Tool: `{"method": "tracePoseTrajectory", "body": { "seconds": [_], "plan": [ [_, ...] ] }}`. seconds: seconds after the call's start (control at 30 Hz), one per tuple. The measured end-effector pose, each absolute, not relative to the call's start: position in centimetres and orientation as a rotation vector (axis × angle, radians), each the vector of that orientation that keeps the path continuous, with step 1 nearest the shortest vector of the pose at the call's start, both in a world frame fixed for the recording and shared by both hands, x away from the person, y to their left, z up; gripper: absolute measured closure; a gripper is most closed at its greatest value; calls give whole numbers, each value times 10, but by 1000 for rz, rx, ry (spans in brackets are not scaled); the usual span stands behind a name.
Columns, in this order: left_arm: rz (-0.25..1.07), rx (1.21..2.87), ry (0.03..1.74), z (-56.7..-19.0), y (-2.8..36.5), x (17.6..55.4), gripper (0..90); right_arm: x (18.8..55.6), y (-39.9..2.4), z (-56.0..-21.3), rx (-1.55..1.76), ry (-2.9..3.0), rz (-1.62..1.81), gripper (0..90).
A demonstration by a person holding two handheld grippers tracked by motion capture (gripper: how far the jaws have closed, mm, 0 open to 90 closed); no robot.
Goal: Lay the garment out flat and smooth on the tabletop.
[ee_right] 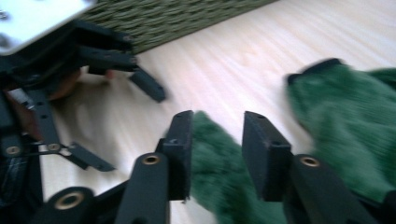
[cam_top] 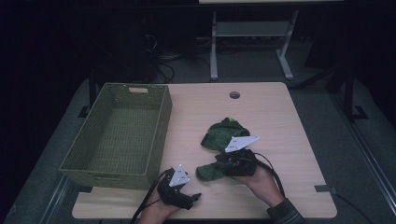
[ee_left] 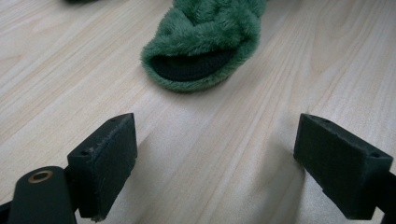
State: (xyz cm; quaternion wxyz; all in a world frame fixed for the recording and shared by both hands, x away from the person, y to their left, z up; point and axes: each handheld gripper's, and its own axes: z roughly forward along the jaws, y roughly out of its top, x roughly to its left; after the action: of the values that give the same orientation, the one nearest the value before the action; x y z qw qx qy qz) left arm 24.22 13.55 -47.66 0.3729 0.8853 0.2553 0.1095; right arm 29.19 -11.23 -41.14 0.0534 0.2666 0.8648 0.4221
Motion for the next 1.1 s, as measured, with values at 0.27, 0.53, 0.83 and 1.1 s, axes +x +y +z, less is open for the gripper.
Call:
{"method": "tracePoseTrajectory", "body": {
  "seconds": [0.27, 0.53, 0.83, 1.1],
  "plan": [
    [279, 2266, 653, -477, 135, 243, 127, 282, -77, -423, 699, 2710, 1263, 716],
    [281, 2272, 652, -477, 136, 243, 127, 281, -59, -440, 646, 2746, 1162, 717],
    [280, 2273, 653, -477, 136, 243, 129, 281, -52, -462, 631, 2744, 1054, 743],
    [286, 2277, 646, -476, 136, 243, 128, 275, -48, -465, 603, 2691, 1028, 865]
  ]
}}
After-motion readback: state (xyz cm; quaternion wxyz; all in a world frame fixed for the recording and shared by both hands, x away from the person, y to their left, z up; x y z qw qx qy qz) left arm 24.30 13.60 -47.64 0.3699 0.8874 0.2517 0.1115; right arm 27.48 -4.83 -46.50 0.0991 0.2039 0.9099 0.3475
